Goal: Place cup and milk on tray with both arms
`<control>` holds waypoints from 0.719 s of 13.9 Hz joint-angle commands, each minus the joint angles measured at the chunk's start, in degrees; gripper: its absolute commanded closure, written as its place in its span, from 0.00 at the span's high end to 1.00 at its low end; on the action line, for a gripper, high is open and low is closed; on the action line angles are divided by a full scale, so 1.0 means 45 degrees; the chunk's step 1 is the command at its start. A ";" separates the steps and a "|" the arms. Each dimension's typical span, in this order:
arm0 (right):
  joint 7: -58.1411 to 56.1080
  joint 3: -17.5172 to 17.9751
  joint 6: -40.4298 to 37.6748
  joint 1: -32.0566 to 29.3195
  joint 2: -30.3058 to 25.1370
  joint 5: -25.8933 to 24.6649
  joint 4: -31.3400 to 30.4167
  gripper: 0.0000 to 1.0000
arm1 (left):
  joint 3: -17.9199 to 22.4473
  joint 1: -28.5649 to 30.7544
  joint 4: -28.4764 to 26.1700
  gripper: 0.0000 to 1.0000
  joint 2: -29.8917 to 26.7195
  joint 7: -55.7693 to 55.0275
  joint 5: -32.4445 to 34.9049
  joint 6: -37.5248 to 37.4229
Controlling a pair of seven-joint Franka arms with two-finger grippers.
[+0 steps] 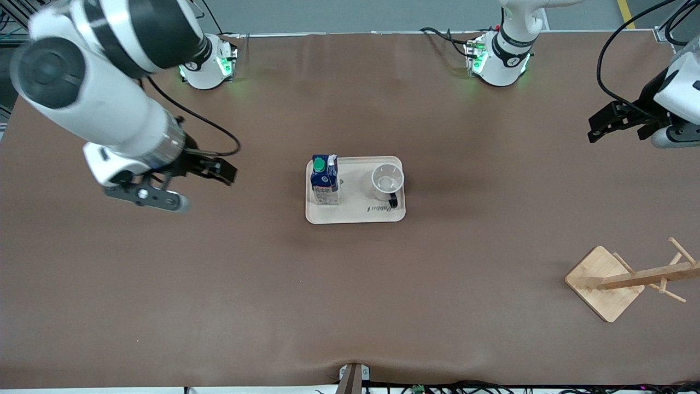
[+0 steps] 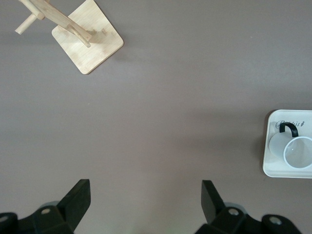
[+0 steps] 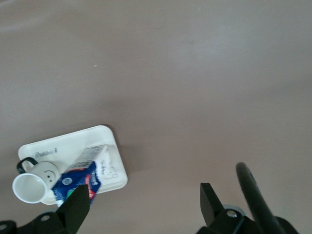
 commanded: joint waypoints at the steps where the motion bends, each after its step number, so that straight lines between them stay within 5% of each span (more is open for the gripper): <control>1: -0.1322 0.0235 0.0380 -0.0872 -0.1303 -0.0259 -0.1696 1.00 | -0.0080 0.0051 -0.0117 1.00 -0.0122 -0.0086 -0.0001 0.0155; 10: -0.3798 0.0235 0.3293 -0.2022 -0.4489 -0.1334 -0.6622 1.00 | -0.0080 0.0051 -0.0117 1.00 -0.0122 -0.0086 -0.0001 0.0194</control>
